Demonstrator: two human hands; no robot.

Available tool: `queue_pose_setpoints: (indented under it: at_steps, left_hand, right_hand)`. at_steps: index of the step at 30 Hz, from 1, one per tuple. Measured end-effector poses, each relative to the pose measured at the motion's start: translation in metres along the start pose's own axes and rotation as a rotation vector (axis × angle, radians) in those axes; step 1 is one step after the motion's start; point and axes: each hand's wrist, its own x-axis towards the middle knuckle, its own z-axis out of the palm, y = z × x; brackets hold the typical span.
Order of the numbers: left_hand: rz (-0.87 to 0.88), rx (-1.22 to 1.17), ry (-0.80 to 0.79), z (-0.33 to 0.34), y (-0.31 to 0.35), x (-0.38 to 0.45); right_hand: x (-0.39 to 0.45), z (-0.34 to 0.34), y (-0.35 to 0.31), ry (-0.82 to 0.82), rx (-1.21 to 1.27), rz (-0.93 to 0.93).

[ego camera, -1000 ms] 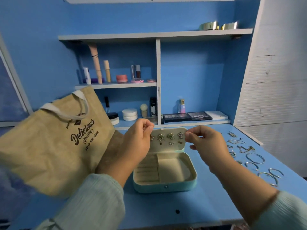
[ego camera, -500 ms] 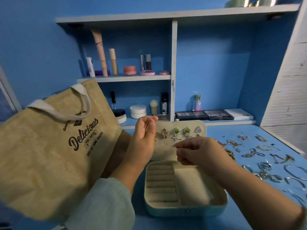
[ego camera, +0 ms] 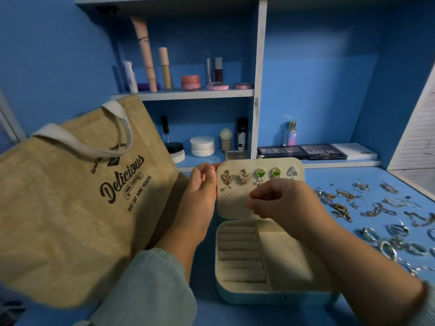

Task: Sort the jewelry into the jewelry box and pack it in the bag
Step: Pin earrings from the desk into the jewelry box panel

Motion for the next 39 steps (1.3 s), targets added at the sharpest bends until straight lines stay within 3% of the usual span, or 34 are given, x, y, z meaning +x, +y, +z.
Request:
queue_pose_setpoints:
  at_steps: [23,39]
  left_hand:
    - [-0.093,0.148,-0.056,-0.009,-0.004,0.001]
    - [-0.095,0.148,-0.048,-0.008,0.003,-0.003]
  right_hand:
    - [0.008,0.017,-0.016,0.050,-0.501,-0.251]
    - [0.005,0.037,-0.013,0.188,-0.353,-0.141]
